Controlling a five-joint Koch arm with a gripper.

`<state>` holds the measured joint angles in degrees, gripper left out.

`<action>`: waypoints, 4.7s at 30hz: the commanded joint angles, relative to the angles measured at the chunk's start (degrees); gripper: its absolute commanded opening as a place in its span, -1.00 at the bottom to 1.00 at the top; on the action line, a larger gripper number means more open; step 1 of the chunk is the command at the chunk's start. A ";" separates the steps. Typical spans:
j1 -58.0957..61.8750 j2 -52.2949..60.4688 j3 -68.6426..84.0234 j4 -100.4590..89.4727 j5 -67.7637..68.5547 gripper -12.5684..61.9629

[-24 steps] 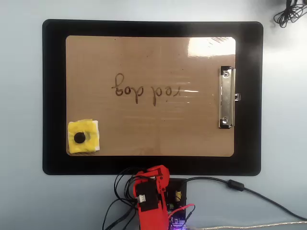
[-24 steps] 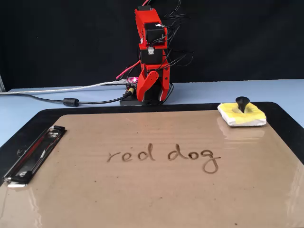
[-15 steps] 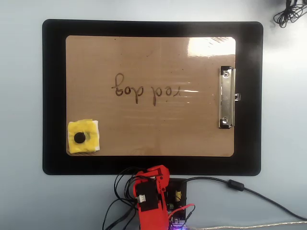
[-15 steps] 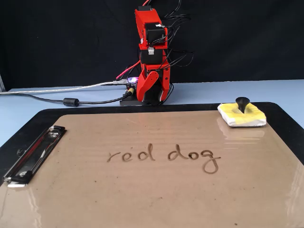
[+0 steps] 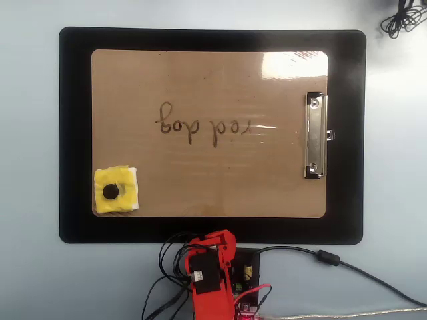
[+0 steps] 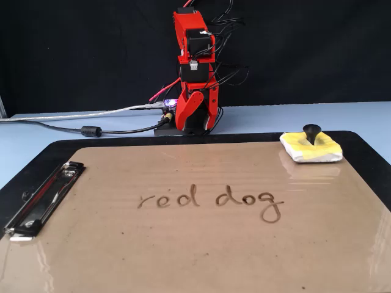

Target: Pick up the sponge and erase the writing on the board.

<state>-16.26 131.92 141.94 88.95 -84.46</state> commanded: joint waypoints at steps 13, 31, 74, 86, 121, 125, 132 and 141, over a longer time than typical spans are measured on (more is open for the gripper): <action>-18.63 2.99 1.41 -64.86 -1.67 0.18; -37.09 -14.94 6.42 -115.05 -24.87 0.19; -45.09 -39.02 -4.66 -104.68 -4.57 0.13; -36.74 -37.00 -2.99 -105.29 0.35 -0.76; 23.03 -63.46 -27.33 -113.20 12.39 -0.88; 23.73 -68.99 -30.23 -112.94 12.30 -0.88; 33.31 -62.14 -16.96 -116.28 14.06 -0.88; 32.96 -76.99 -31.64 -116.89 13.80 -0.88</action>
<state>15.56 51.42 103.10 -28.12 -73.04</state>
